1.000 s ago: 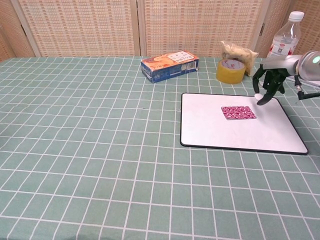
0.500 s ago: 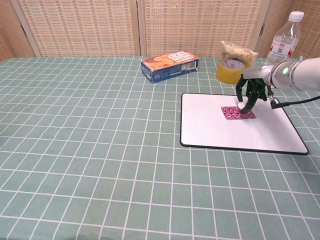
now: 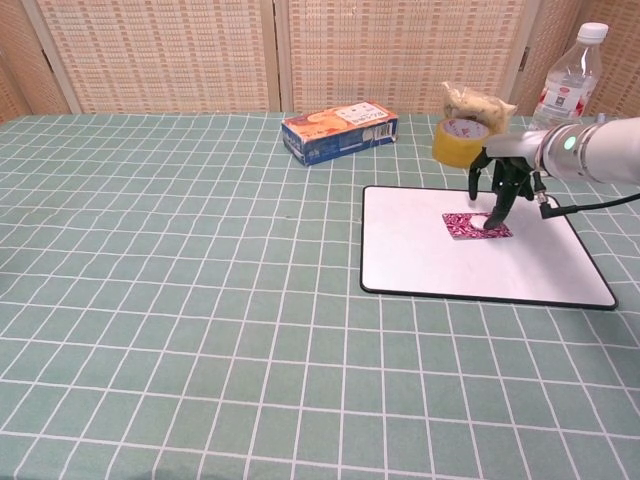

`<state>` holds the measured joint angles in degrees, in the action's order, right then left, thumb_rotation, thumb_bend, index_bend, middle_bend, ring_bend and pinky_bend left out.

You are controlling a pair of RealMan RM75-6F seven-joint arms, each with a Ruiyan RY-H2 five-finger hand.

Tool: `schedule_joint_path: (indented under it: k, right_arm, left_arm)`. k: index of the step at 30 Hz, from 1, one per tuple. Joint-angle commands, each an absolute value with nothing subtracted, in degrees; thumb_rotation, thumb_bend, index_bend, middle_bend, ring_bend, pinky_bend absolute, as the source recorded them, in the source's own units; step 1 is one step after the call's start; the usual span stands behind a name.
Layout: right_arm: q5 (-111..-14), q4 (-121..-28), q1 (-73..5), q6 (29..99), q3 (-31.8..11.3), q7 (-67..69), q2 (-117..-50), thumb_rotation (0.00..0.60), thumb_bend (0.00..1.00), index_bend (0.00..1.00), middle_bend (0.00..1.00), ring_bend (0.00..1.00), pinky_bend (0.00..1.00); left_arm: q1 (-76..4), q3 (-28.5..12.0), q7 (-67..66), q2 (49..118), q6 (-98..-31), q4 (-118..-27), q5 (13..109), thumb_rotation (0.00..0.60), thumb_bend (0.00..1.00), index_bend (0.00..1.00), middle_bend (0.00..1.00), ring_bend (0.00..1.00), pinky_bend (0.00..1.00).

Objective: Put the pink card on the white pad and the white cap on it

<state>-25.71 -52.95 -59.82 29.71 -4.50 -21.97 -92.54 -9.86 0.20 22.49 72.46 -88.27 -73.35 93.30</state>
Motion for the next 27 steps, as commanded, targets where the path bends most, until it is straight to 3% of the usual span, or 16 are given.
schedule_joint_path:
  k: [1,7,12,16,19,22,27]
  right_arm:
    - [-26.36,-53.17,-59.45,29.79,-4.85,-21.43,-92.2,0.6,0.0,0.38,0.89,0.74,0.61]
    - [-31.16,-62.01,-56.85,35.96,-6.13,-19.5,-85.83,0.6,0.0,0.38,0.89,0.74,0.61]
    - [-42.45,-80.48,-46.86,54.03,-3.91,-16.81,-73.13,0.6,0.0,0.39,0.89,0.72,0.62]
    - [-54.78,-89.51,-34.43,70.62,1.86,-11.55,-65.82,0.6,0.0,0.41,0.89,0.67,0.62]
    - [-62.67,-84.73,-24.0,81.5,4.93,-0.44,-65.63,0.6,0.0,0.43,0.8,0.58,0.61]
    - [-65.04,-73.62,-17.11,87.26,4.22,10.84,-69.16,0.6,0.0,0.42,0.58,0.43,0.6]
    - [-64.12,-54.33,-11.55,88.58,-0.06,23.94,-77.54,0.6,0.0,0.35,0.34,0.16,0.48]
  left_arm:
    - [-9.85,0.2,22.45,72.48,-88.28,-73.31,93.31,0.6,0.17,0.0,0.0,0.0,0.0]
    - [-9.92,0.24,22.32,72.45,-88.07,-73.36,93.29,0.6,0.17,0.0,0.0,0.0,0.0]
    - [-9.87,0.33,21.89,72.44,-88.17,-73.52,93.45,0.6,0.17,0.0,0.0,0.0,0.0]
    - [-10.14,0.47,20.91,72.73,-87.48,-73.67,93.51,0.6,0.17,0.0,0.0,0.0,0.0]
    - [-10.51,0.69,19.27,73.25,-86.59,-73.77,93.65,0.6,0.17,0.0,0.0,0.0,0.0]
    - [-10.9,0.72,17.58,73.68,-85.76,-73.94,93.62,0.6,0.17,0.0,0.0,0.0,0.0]
    - [-11.42,0.58,15.46,74.13,-85.01,-74.54,93.58,0.6,0.17,0.0,0.0,0.0,0.0]
